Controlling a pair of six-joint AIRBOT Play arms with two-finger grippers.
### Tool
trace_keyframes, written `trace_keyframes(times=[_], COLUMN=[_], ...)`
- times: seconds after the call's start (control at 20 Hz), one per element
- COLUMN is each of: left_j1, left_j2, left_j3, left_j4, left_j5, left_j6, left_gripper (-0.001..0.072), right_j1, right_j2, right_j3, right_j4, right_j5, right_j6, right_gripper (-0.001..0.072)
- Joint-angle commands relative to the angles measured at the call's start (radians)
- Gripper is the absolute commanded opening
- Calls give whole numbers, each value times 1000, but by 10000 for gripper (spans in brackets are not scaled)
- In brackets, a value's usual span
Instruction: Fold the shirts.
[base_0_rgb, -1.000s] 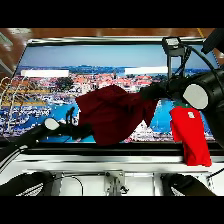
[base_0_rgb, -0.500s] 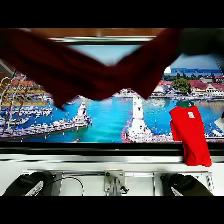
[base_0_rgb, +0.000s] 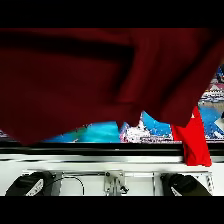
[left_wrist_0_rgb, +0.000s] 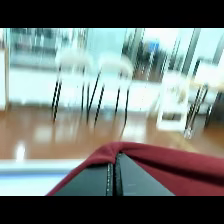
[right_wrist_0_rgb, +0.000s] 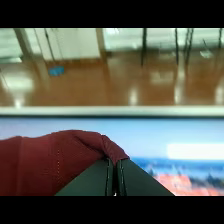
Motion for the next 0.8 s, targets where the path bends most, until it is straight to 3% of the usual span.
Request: trace_keyframes(times=[0.0,0.25,0.45,0.6,0.75], left_j1=[5,5,5,5,5], left_j2=[-2,-2,-2,-2,-26], left_j3=[-32,-315,-634,-790,-837], left_j4=[10,-34,-173,-230,-222], left_j5=[-175,-298,-214,-106,77], left_j6=[-1,-6,-5,-4,-3], left_gripper=[32,32,32,32,32], right_j1=[-1,-1,-1,-1,-1], right_j2=[13,-66,-161,-234,-328], right_j3=[5,3,-96,-248,-313], right_j4=[-47,-46,-44,-50,-100], right_j5=[292,583,598,503,253], right_j6=[-2,-21,-33,-36,20], right_gripper=[59,59,59,59,59])
